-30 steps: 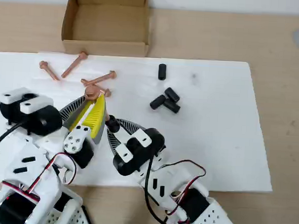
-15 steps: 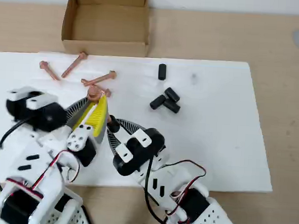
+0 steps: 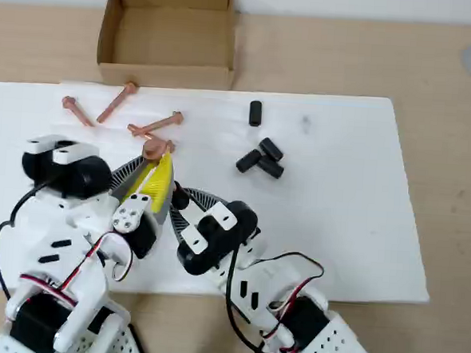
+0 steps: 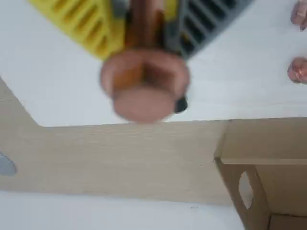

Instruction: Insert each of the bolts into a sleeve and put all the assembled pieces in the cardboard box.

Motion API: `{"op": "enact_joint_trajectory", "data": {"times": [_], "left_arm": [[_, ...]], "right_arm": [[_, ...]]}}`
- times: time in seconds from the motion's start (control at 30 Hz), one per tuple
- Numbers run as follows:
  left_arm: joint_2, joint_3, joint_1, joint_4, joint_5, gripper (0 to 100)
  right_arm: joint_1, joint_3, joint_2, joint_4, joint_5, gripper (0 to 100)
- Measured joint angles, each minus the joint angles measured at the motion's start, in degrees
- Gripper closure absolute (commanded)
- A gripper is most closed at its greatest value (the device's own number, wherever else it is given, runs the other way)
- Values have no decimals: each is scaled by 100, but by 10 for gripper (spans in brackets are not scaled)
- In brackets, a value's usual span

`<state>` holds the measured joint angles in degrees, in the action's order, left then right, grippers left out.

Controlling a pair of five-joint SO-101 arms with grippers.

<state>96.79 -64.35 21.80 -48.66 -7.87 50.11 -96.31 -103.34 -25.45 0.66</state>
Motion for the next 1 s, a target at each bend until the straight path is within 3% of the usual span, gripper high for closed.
{"op": "enact_joint_trajectory", "data": {"times": [0.23, 0.37, 0.43, 0.6, 0.87, 1.0], "left_arm": [[-9, -44, 255, -607, -9, 969], [-44, -62, 369, -703, -35, 833], [-35, -53, 369, -809, -387, 798], [-53, 97, -62, -1002, -1064, 793], [-44, 888, -281, -1785, -932, 793], [-378, 1653, -316, -2207, -800, 799]], "right_arm": [[-18, 0, 0, 0, 18, 989], [-88, 9, 0, 9, 9, 989], [-158, 9, 0, 9, 0, 989], [-211, 9, 0, 9, 18, 989], [-220, 9, 0, 44, 0, 989], [-624, 18, 0, 554, 0, 989]]}}
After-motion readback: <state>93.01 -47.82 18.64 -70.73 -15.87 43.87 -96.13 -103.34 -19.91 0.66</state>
